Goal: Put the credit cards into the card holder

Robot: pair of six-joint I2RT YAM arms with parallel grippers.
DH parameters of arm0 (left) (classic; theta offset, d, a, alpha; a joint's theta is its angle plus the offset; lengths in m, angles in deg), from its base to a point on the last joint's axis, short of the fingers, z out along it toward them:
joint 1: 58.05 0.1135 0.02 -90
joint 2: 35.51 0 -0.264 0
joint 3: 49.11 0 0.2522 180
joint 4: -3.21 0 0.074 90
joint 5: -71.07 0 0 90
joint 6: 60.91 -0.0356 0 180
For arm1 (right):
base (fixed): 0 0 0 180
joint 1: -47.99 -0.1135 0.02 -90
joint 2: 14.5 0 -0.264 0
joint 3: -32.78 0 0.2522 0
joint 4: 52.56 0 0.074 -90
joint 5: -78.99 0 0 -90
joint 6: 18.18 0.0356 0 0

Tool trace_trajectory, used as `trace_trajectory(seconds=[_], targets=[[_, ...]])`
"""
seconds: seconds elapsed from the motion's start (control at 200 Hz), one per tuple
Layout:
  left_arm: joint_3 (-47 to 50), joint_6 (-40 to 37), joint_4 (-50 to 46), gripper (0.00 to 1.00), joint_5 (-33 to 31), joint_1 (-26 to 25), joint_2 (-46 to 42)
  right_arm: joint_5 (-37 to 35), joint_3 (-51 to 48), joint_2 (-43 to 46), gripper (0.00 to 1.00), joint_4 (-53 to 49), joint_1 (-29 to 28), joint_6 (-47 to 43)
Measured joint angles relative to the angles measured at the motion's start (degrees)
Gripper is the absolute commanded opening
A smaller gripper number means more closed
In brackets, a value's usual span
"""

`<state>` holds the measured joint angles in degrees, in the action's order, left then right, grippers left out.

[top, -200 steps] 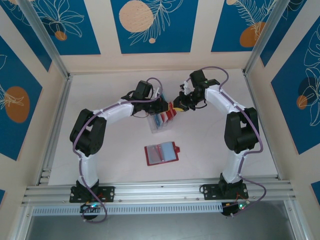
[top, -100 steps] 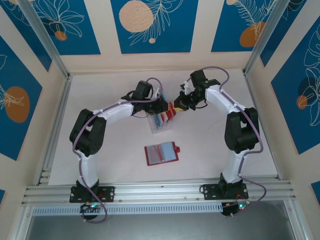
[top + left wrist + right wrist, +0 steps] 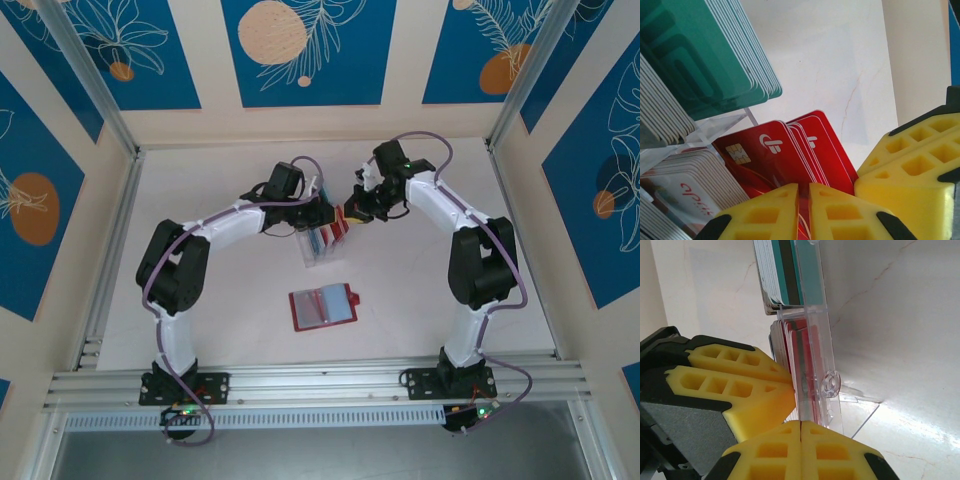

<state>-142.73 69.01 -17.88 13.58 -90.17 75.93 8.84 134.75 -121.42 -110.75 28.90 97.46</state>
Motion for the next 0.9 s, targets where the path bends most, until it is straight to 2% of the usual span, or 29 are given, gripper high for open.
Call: trace_trajectory(seconds=[0.115,0.245,0.395,0.58,0.9], targets=[[0.1,0.0,0.0,0.13,-0.1,0.0,-0.1,-0.4,0.0,0.0,0.0,0.0,-0.3,-0.2],[0.1,0.0,-0.1,0.13,-0.2,0.0,-0.1,-0.3,0.0,0.0,0.08,0.0,-0.3,-0.2],[0.1,0.0,-0.2,0.13,-0.2,0.0,-0.1,-0.2,0.0,0.0,0.08,0.0,-0.3,-0.2],[0.1,0.0,-0.2,0.13,-0.2,0.0,-0.1,0.5,0.0,0.0,0.15,0.0,-0.2,-0.1],[0.1,0.0,-0.4,0.13,-0.2,0.0,-0.1,1.6,0.0,0.0,0.11,0.0,0.0,-0.1]])
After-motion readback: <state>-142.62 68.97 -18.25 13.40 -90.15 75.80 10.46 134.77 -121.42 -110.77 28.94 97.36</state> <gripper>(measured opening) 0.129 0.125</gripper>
